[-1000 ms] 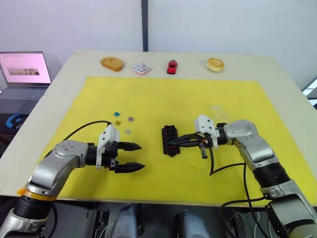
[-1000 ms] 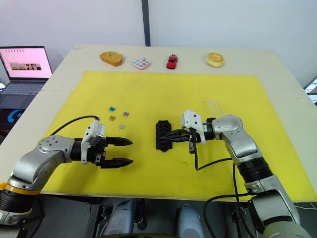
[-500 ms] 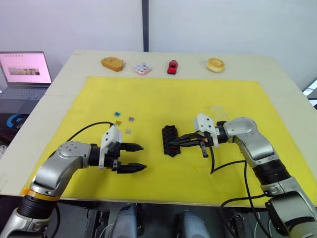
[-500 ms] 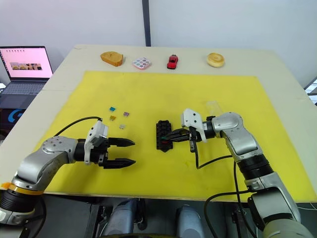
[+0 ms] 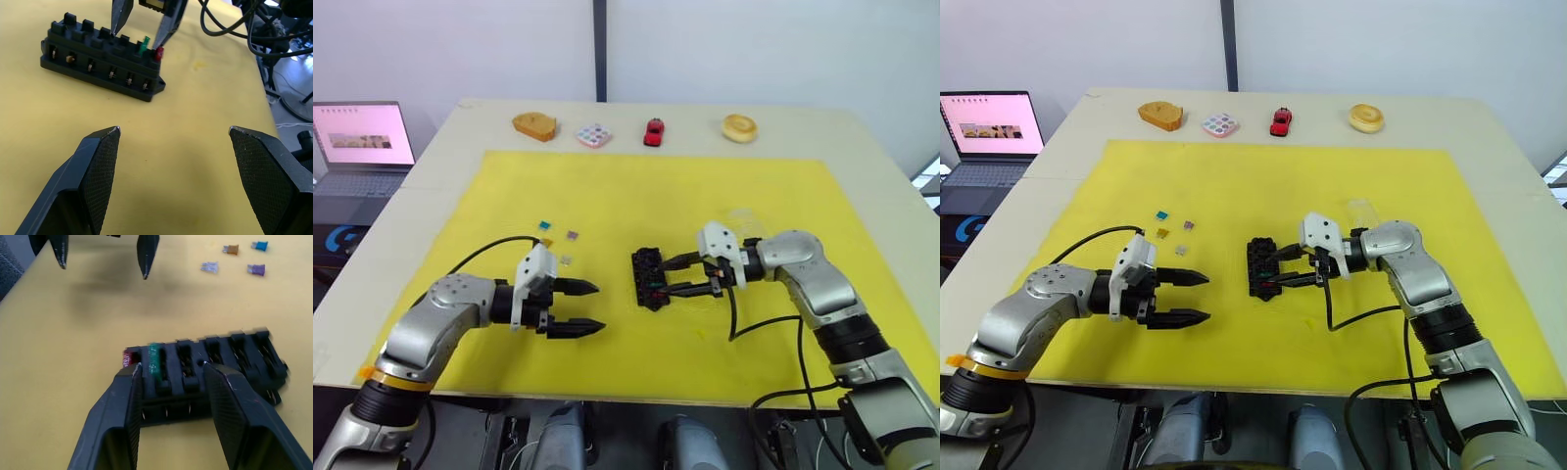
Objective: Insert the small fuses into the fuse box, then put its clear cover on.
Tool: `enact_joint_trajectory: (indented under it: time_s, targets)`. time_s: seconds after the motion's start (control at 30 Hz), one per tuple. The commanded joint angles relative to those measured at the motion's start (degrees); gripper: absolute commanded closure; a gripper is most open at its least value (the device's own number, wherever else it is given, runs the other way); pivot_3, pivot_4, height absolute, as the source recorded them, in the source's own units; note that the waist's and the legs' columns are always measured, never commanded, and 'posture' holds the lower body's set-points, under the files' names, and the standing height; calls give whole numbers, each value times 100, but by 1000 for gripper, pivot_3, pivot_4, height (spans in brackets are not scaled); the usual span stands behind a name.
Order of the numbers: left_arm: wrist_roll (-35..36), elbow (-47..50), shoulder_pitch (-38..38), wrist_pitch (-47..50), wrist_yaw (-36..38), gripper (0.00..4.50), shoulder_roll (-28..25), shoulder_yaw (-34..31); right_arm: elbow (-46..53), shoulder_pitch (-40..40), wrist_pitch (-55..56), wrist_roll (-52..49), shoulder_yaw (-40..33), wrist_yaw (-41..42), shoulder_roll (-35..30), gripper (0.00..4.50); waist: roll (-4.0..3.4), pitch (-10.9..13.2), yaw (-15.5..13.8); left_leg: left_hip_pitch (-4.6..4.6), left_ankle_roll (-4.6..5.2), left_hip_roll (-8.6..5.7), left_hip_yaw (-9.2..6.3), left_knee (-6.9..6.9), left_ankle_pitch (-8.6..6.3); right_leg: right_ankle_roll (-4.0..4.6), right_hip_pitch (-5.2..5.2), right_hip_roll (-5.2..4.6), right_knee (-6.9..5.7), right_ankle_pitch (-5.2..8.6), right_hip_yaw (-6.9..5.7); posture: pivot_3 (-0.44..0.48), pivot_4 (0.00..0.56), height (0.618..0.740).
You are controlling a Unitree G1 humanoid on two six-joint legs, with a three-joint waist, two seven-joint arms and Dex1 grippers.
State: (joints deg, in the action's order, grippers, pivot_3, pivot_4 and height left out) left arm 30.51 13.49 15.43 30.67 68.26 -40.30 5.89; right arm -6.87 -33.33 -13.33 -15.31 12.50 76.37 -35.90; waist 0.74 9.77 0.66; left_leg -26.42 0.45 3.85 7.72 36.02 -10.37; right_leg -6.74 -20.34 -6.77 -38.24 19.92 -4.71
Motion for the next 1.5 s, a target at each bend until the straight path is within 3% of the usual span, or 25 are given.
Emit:
enact_joint_trajectory:
  time_s: [0.03, 0.53, 0.63, 0.7, 0.73, 1.5]
  targets:
    - [26, 62, -10, -58, 49, 736, -19, -22, 194, -103, -106, -124, -218, -24, -92, 2666, 0, 0, -2, 0, 0, 0, 0, 0, 0, 0, -1, 0, 0, 0, 0, 0, 150, 740]
    - [-136, -300, 284, -223, 238, 736, -71, -38, 736, -12, -712, -463, -495, -110, -272, 2666, 0, 0, -4, -2, 1, 0, 0, 0, -1, 0, -6, -1, 0, 0, 0, 0, 150, 740]
    - [-139, -300, 344, -212, 242, 736, -65, -26, 1021, 5, -1030, -695, -572, -222, -224, 3406, 0, 0, 0, -4, 1, 0, 0, -1, 0, 0, -1, -1, -1, 0, 0, 0, 150, 740]
    - [-137, -281, 368, -196, 229, 736, -51, -16, 1188, 41, -1208, -786, -576, -294, -201, 4405, 0, 0, 2, -4, 0, 0, 0, -2, 0, 0, 1, -1, -1, 0, 0, 0, 150, 740]
    - [-138, -269, 377, -191, 216, 736, -39, -9, 1262, 71, -1270, -803, -557, -333, -195, 4463, 0, 0, 2, -4, 0, 0, 0, -1, 0, 0, 1, -1, -1, 0, 0, 0, 150, 740]
    - [-70, -38, 299, -51, 17, 736, 36, -8, 1101, 336, -902, -517, -181, -595, 29, 4463, 0, 0, -2, -4, 1, 0, 1, -1, -1, 0, -2, -1, -1, 0, 0, 0, 150, 740]
